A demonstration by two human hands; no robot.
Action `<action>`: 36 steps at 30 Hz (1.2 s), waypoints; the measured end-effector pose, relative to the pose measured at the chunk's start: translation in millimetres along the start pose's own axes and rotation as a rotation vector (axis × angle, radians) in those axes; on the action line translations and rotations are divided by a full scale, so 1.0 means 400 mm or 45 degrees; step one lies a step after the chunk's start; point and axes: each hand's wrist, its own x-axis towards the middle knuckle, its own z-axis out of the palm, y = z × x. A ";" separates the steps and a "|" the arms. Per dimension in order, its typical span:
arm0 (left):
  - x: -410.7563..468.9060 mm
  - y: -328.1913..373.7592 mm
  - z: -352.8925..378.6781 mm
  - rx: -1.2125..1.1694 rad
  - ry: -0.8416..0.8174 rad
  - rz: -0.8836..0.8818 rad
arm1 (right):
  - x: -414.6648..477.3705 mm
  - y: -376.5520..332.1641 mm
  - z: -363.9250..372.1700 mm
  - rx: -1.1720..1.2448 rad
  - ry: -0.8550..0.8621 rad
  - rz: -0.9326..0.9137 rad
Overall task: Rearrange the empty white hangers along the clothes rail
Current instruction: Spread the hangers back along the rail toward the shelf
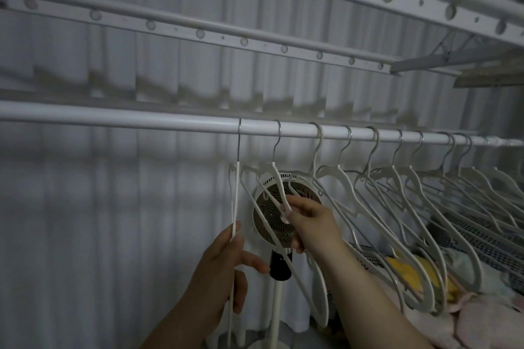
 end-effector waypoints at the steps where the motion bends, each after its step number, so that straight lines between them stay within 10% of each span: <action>1: 0.001 -0.001 -0.002 -0.006 0.004 0.001 | 0.000 0.000 0.001 0.009 -0.001 0.001; 28: 0.013 0.007 -0.012 -0.009 -0.024 -0.073 | -0.004 0.007 -0.009 -0.170 0.054 -0.040; 36: -0.054 0.063 -0.183 0.627 0.363 0.291 | -0.043 -0.094 0.017 -0.651 0.249 -0.433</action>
